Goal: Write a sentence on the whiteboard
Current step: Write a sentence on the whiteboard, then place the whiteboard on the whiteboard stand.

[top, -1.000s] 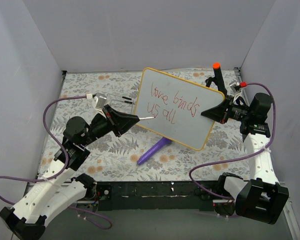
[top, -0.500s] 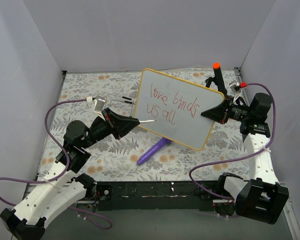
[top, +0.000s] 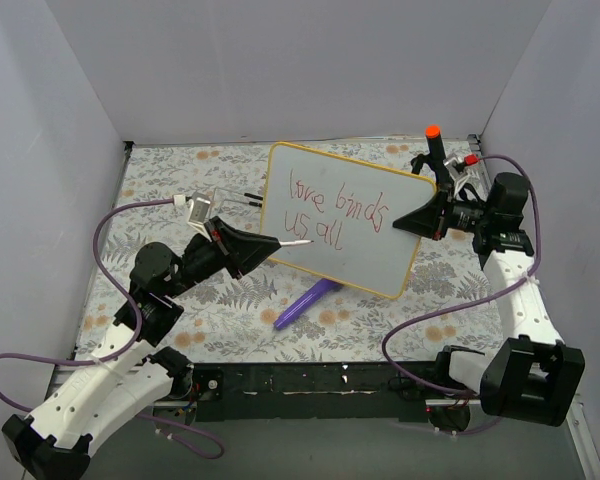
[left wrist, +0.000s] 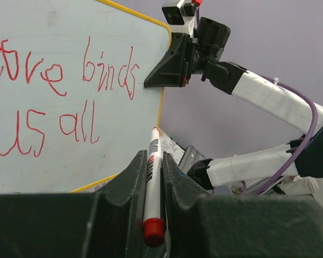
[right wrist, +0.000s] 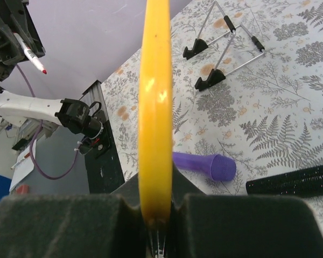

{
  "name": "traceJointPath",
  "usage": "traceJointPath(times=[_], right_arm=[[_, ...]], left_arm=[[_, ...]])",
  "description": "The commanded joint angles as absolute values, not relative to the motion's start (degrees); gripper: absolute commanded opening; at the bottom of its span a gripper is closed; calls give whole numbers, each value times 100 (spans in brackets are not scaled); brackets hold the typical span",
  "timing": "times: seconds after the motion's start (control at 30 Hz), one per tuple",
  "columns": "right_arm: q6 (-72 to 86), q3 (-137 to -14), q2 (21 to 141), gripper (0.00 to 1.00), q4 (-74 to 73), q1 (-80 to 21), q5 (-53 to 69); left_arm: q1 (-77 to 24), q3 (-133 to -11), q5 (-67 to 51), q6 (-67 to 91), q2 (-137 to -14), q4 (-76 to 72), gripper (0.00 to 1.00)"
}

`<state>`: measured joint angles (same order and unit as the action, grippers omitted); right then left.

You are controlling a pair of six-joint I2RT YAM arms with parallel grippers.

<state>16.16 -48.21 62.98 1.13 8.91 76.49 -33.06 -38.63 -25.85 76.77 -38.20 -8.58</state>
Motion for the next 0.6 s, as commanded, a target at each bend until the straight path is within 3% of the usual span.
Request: traceJointPath(times=[0.0, 0.57], right_arm=[[1292, -5808, 6661, 1, 150, 327, 7691], [1977, -7031, 8260, 1, 1414, -1204, 6856]], left_arm=[[-3270, -3876, -2400, 7734, -3771, -870, 0], [-3270, -3946, -1705, 7699, -3498, -484, 0]])
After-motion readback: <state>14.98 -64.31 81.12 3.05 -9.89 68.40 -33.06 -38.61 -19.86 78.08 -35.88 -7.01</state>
